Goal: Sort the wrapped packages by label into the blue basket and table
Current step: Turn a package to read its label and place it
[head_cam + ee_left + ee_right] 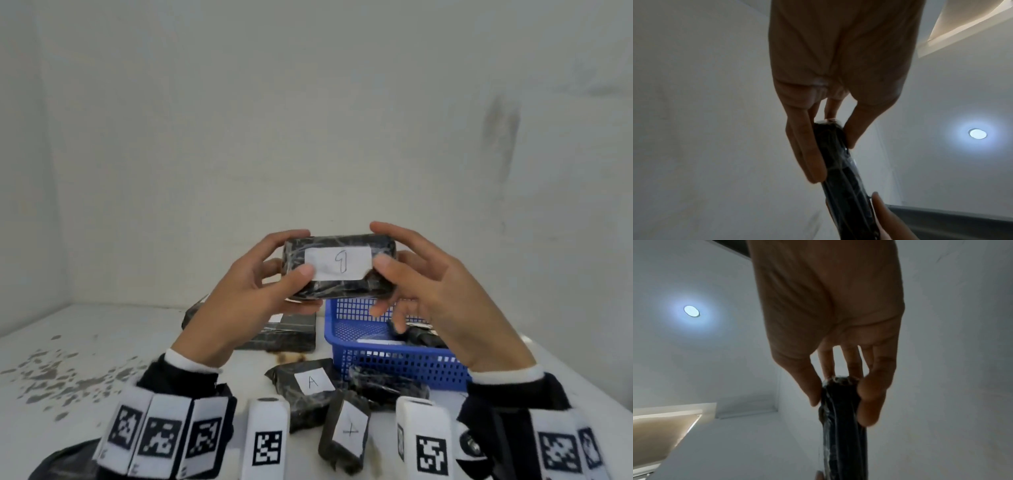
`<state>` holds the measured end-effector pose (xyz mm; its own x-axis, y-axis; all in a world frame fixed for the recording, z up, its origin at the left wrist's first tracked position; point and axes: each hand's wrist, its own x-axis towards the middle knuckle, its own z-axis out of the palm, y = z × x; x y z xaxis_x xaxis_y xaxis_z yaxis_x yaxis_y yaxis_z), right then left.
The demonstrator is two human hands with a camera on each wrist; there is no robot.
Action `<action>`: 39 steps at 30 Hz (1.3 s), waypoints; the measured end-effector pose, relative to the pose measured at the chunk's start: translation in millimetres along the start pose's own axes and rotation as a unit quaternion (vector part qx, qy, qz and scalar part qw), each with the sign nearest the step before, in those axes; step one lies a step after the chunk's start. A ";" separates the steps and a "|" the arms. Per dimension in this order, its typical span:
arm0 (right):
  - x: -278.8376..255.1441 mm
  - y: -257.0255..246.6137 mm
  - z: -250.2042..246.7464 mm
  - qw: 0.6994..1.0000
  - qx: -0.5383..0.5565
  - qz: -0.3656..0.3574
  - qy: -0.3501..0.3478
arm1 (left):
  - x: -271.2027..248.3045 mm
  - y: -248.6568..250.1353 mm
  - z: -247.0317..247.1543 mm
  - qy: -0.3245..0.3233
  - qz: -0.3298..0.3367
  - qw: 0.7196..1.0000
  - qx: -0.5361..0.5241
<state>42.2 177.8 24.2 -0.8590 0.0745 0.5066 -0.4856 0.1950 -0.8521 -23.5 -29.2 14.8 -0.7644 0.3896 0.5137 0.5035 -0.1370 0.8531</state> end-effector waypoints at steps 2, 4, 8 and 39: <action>2.4 1.7 -0.8 1.000 0.007 -0.013 0.008 | 2.9 1.3 3.3 0.002 0.004 1.000 0.014; 4.4 3.8 -1.2 1.000 0.004 -0.018 0.001 | 4.3 2.1 5.3 0.009 0.010 0.999 0.038; 4.9 4.4 -1.5 0.999 -0.042 -0.016 -0.015 | 3.1 0.9 7.4 0.013 0.009 0.998 0.058; -3.2 -6.6 6.9 0.997 -0.057 -0.041 0.027 | -3.1 5.5 20.2 0.056 0.064 0.991 0.107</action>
<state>47.0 169.6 27.3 -0.8062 0.1051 0.5822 -0.5291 0.3122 -0.7890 -10.3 -12.7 16.0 -0.7229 0.2762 0.6334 0.6638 0.0229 0.7476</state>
